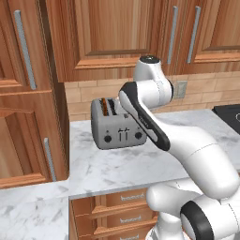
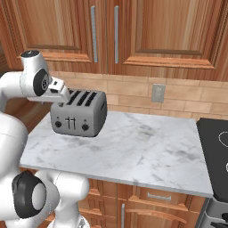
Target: Start the toaster. Once the lever pops up, take the bread to the plate on the dining counter.
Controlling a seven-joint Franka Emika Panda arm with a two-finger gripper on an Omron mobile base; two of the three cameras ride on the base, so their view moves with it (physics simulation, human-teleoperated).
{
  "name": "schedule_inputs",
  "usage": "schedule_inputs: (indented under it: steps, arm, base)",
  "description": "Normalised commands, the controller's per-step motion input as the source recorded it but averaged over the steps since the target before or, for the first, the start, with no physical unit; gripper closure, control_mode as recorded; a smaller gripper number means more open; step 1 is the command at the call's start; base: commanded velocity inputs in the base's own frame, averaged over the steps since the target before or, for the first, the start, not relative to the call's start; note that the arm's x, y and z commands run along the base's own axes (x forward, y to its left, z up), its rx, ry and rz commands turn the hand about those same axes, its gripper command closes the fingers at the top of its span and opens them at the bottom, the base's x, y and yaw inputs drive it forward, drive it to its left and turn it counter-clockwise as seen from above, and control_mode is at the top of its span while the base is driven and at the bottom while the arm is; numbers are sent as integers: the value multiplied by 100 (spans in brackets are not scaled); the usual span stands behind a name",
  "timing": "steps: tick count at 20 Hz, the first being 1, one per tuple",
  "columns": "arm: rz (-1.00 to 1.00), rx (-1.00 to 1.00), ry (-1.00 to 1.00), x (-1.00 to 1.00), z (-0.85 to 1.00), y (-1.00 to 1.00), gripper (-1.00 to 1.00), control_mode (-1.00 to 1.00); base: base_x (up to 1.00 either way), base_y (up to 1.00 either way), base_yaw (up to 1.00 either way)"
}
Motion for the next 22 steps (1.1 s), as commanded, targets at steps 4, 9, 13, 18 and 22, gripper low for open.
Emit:
schedule_inputs:
  steps: [4, 9, 13, 18, 22]
  arm:
    - [2, 0, 0, 8, -21, 5, -100, -100]
    - [4, 0, 0, 9, -40, 1, -100, -100]
    - [1, 0, 0, 18, -48, 21, -100, -100]
    - [0, 0, 0, 28, -39, 39, -100, -100]
    - [0, 0, 0, 24, -17, 24, -100, -100]
  base:
    - [0, 0, 0]
    - [0, 0, 0]
    - [0, 0, 0]
    - [0, 0, 0]
    - [0, 0, 0]
